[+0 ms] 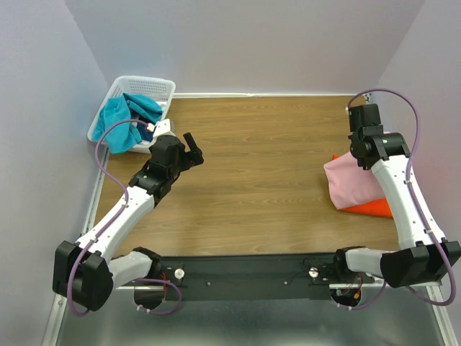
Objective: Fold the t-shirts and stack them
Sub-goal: Neatly place the folded tshirt to the corner
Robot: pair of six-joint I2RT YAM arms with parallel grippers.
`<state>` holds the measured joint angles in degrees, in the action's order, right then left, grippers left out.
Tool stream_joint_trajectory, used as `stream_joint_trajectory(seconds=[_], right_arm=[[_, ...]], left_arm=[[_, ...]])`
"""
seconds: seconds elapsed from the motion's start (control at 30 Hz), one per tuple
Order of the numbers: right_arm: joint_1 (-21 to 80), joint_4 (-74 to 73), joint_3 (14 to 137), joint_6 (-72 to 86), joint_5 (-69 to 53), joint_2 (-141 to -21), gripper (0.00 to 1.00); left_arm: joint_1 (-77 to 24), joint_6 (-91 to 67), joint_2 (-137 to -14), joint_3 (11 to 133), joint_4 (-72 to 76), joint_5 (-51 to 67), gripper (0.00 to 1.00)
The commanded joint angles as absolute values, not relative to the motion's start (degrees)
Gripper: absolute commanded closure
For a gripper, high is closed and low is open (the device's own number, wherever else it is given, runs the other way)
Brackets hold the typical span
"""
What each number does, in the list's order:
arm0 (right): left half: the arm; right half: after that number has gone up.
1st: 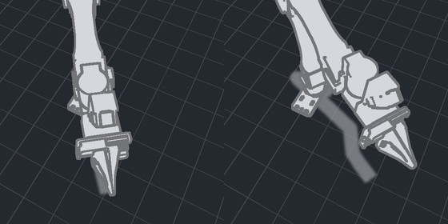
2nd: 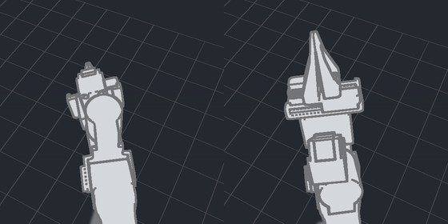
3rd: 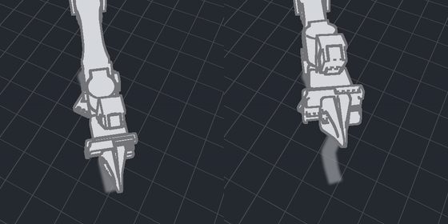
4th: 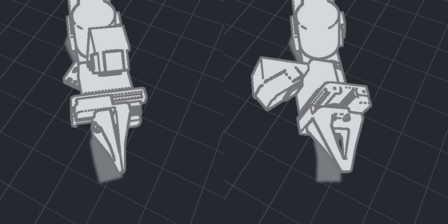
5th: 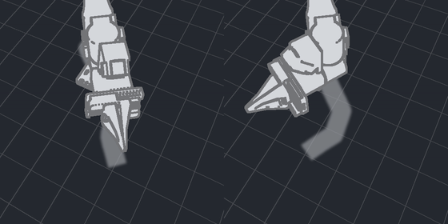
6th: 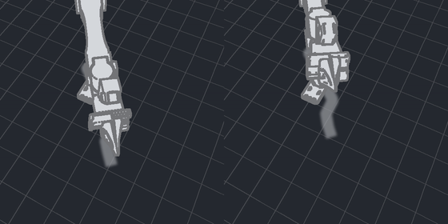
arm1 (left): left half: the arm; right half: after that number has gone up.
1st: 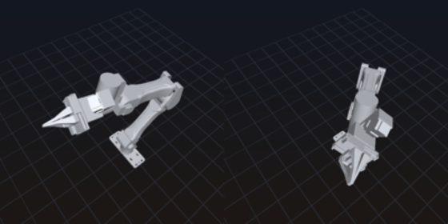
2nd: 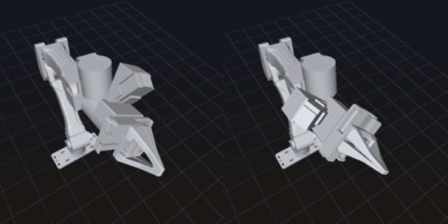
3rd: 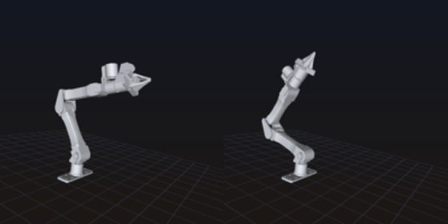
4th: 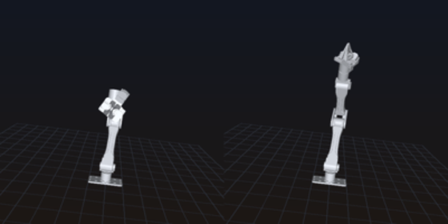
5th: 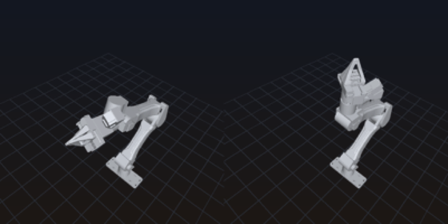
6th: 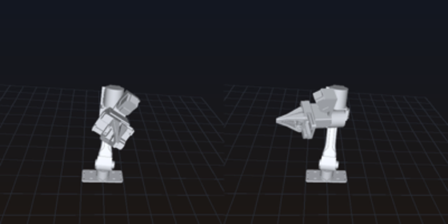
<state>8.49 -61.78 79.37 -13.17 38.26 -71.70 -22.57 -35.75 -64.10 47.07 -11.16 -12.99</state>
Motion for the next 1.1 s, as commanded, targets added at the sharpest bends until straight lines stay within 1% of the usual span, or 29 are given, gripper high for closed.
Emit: stream_joint_trajectory(seconds=[0.0,0.13,0.33,0.5,0.73,0.83,0.9,0.93,0.97,1.0,1.03,1.07], right_arm=[[5.6,-57.5,76.9,-16.0,38.1,-73.3,0.99],[3.7,-53.8,74.8,-17.5,38.0,-74.9,0.99],[-1.8,-49.2,74.1,-18.9,37.5,-77.6,0.99],[-5.9,-44.0,70.7,-19.9,33.4,-79.6,0.99],[-10.8,-38.9,67.9,-19.3,31.3,-83.3,0.99],[-12.2,-38.2,67.3,-18.1,32.2,-85.4,0.99],[-12.9,-37.9,67.1,-17.9,32.5,-86.5,0.89],[-13.2,-37.7,67.1,-17.8,32.3,-86.8,0.88],[-13.4,-37.6,67.1,-17.7,32.1,-87.1,0.81],[-13.5,-37.4,67.1,-17.1,32.0,-87.4,0.65],[-13.6,-37.4,67.2,-17.1,31.8,-87.5,0.55],[-13.7,-37.4,67.2,-17.0,31.3,-87.7,0.39]], left_arm=[[-22.1,-34.9,-64.2,46.2,-10.1,-12.6,0.02],[-22.0,-34.8,-64.2,46.1,-10.1,-12.6,0.02],[-21.8,-34.9,-64.5,46.1,-10.0,-12.6,0.02],[-21.6,-34.8,-64.7,46.0,-10.1,-12.7,0.02],[-21.5,-34.8,-64.9,45.9,-10.1,-12.7,0.02],[-21.5,-34.7,-65.0,45.7,-10.0,-13.0,0.02],[-21.5,-34.7,-65.2,45.9,-10.0,-12.9,0.02],[-21.5,-34.7,-65.2,45.9,-10.0,-12.9,0.02],[-21.4,-34.6,-65.3,45.9,-9.9,-12.8,0.02],[-21.4,-34.6,-65.4,46.0,-10.1,-12.9,0.02],[-21.4,-34.6,-65.4,45.9,-10.2,-12.9,0.02],[-21.4,-34.7,-65.3,45.9,-10.1,-12.9,0.02]])
